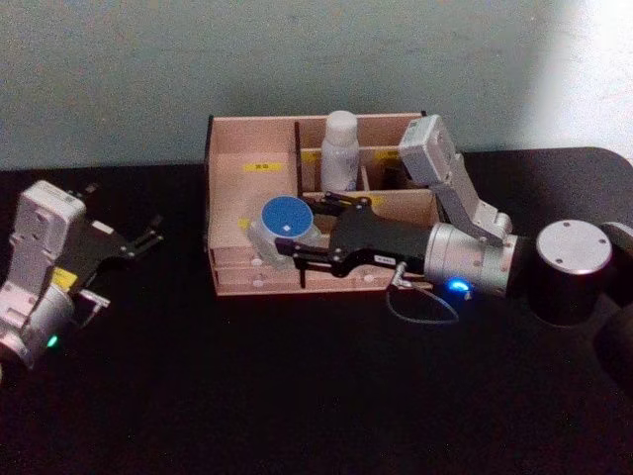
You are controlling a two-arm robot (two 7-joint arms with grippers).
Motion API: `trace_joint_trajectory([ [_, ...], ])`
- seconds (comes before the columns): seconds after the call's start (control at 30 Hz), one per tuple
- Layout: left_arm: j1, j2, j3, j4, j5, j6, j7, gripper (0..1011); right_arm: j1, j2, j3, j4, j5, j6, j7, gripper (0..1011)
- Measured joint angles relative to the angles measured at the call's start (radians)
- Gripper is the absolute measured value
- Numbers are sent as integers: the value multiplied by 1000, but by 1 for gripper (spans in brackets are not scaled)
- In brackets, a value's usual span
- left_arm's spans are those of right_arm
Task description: Pick up the facial cleanser and watermelon frost from the table and place them into the tiered storage box.
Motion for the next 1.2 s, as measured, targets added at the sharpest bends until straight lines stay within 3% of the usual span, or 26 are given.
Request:
trace_joint_trajectory([
  [0.57, 0, 0, 0, 0, 0, 0, 0, 1001, 90, -95, -16, 140, -36, 1, -25, 715],
  [1.2, 0, 0, 0, 0, 0, 0, 0, 1001, 151, -163, -12, 253, -66, -5, -31, 715],
])
